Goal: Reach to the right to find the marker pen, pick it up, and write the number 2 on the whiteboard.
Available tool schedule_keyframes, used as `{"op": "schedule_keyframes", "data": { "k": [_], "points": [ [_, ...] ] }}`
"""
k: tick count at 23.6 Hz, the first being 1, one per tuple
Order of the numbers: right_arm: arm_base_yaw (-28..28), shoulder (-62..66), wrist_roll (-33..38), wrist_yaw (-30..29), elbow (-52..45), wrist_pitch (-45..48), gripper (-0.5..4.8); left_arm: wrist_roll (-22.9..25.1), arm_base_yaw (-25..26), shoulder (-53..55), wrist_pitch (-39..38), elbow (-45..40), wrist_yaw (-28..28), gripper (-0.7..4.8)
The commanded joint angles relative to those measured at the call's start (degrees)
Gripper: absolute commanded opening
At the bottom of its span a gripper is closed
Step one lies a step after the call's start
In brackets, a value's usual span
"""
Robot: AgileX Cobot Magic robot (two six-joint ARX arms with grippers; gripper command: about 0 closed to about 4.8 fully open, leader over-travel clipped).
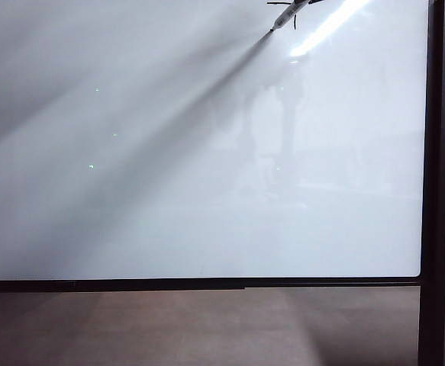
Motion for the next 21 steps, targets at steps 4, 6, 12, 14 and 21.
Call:
{"op": "schedule_keyframes", "data": {
  "k": [4, 6, 12, 14, 21],
  "points": [
    [0.02, -0.22, -0.09, 0.81, 0.28, 1.36, 0.18, 0.24, 0.09, -0.09, 0.39, 0.17, 0.39, -0.05],
    [0.02, -0.22, -0.09, 0.85, 0.28, 1.36, 0.18, 0.24, 0.09, -0.09, 0.39, 0.17, 0.39, -0.05],
    [0.02, -0.24, -0.09, 3.67, 0.28, 1.33, 0.18, 0.24, 0.09, -0.09, 0.39, 0.17, 0.39, -0.05],
    [0.02, -0.24, -0.07, 4.13, 0.28, 1.29, 0.18, 0.24, 0.09, -0.09, 0.39, 0.17, 0.37, -0.05],
    [0.02, -0.24, -0.07, 5.49, 0.28, 1.29, 0.18, 0.24, 0.09, -0.09, 0.39, 0.17, 0.37, -0.05]
  ]
}}
